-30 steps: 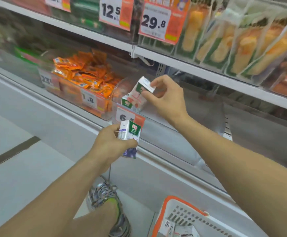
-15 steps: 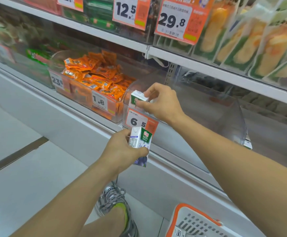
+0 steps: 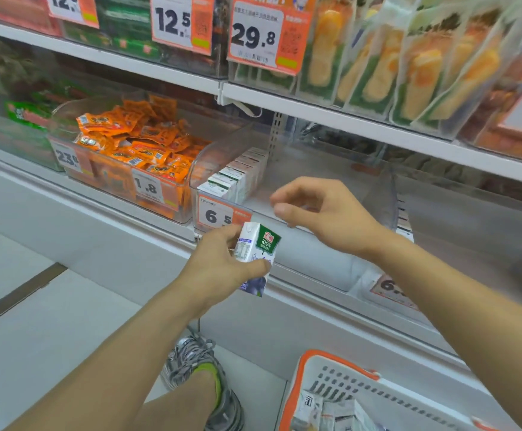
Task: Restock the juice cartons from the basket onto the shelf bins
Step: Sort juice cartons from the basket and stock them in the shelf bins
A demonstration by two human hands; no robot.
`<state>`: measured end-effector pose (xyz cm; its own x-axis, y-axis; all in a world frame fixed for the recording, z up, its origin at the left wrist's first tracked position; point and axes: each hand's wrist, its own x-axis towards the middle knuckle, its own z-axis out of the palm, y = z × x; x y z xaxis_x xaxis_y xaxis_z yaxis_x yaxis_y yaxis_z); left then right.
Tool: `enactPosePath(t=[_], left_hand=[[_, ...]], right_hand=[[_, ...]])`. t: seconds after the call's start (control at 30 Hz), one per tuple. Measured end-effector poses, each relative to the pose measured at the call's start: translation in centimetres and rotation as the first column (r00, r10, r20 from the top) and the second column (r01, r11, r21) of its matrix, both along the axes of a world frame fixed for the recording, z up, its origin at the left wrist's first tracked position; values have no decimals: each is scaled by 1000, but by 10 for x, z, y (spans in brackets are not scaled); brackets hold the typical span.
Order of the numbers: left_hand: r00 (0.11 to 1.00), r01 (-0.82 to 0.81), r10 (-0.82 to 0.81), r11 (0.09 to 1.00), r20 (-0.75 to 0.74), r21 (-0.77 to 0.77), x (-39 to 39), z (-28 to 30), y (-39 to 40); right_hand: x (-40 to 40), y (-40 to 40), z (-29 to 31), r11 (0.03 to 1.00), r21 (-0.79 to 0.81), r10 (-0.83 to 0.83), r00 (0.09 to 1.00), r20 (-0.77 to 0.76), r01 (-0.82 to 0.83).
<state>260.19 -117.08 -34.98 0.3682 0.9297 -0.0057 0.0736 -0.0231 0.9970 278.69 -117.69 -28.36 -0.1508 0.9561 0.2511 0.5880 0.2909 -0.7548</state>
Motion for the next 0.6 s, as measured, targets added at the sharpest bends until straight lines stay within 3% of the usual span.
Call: enactPosePath(t=[0.2, 0.37, 0.5, 0.6], left_hand=[[964, 267, -262, 955, -52, 131, 60, 24, -27], [907, 408, -328, 844, -265, 349, 133, 29, -64], [828, 554, -408, 696, -385, 456, 183, 29, -89], [832, 555, -437, 638, -342, 534, 221, 25, -109]], right_hand=[[71, -84, -13, 989, -145, -9, 996, -92, -4], [133, -138, -25, 987, -148, -115, 927, -358, 65], [178, -183, -38, 973, -100, -231, 909, -347, 209], [203, -218, -39, 952, 7, -279, 875, -395, 307]])
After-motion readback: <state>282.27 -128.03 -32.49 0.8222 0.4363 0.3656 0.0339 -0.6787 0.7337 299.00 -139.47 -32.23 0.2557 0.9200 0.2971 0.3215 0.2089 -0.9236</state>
